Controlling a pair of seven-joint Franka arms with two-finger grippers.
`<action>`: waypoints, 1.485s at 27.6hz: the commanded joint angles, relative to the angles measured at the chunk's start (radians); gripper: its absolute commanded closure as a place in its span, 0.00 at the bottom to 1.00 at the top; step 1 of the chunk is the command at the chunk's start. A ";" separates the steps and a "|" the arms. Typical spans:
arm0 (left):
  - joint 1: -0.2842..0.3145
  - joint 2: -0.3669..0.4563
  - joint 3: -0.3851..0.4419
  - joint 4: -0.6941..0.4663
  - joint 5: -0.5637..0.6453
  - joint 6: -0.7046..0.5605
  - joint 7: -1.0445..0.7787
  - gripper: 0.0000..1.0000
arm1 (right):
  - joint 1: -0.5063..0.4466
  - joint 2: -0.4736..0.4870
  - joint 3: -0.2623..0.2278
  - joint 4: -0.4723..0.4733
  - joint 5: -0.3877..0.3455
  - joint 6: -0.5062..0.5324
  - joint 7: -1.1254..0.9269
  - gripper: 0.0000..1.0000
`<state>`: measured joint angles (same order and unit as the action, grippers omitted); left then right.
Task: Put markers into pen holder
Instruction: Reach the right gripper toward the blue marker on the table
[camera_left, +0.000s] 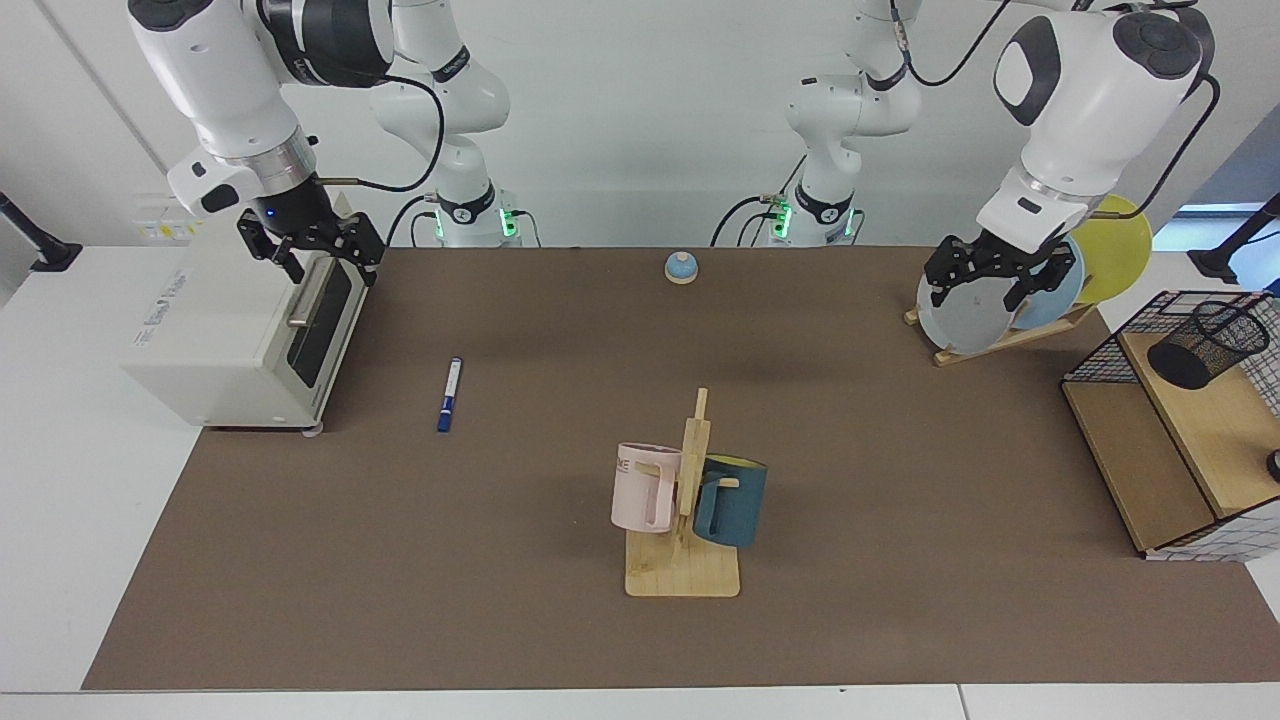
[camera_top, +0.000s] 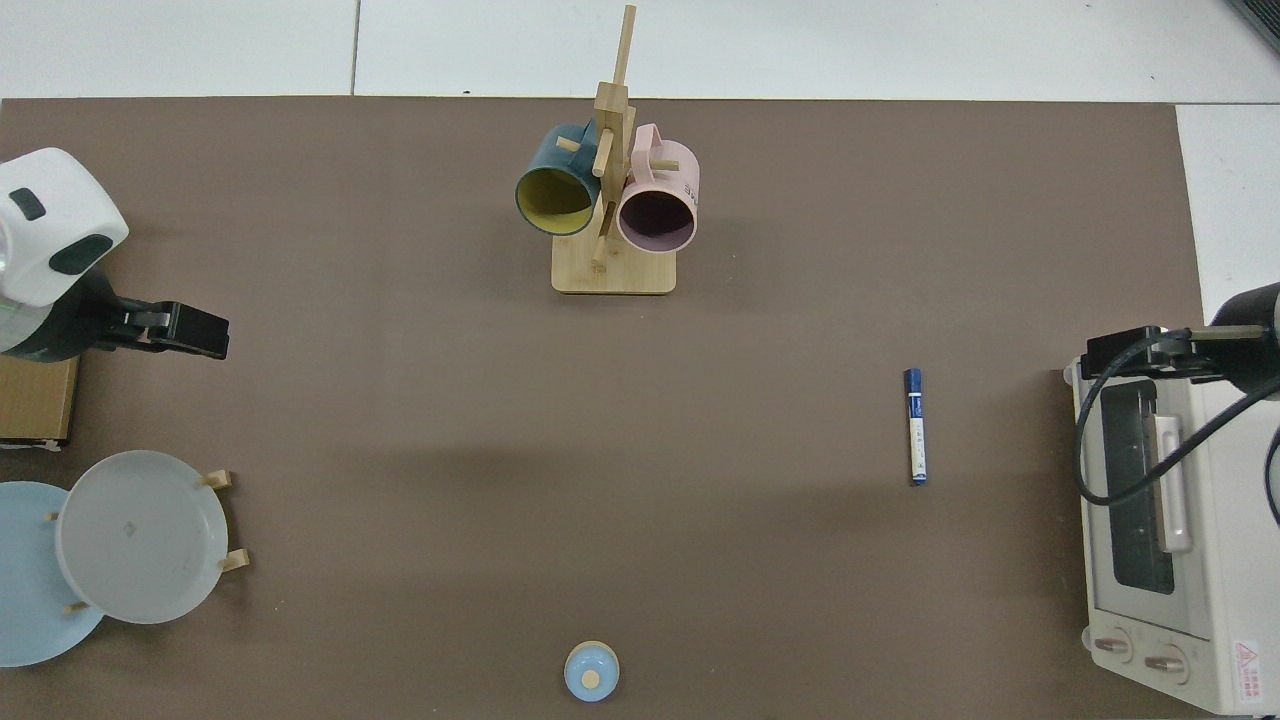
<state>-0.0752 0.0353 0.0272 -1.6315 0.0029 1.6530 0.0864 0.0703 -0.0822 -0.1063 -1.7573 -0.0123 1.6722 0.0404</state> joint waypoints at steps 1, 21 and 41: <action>-0.014 -0.025 0.007 -0.025 0.005 0.008 -0.001 0.00 | -0.012 -0.008 0.007 -0.013 0.014 0.021 -0.025 0.00; -0.020 -0.025 0.013 -0.027 0.005 0.010 0.001 0.00 | 0.003 -0.051 0.020 -0.109 0.023 0.105 0.002 0.00; -0.020 -0.025 0.014 -0.028 0.005 0.010 -0.001 0.00 | 0.057 0.206 0.020 -0.267 0.031 0.446 0.081 0.00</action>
<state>-0.0778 0.0352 0.0273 -1.6315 0.0029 1.6533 0.0866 0.1285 0.0853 -0.0853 -1.9568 -0.0029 2.0182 0.0968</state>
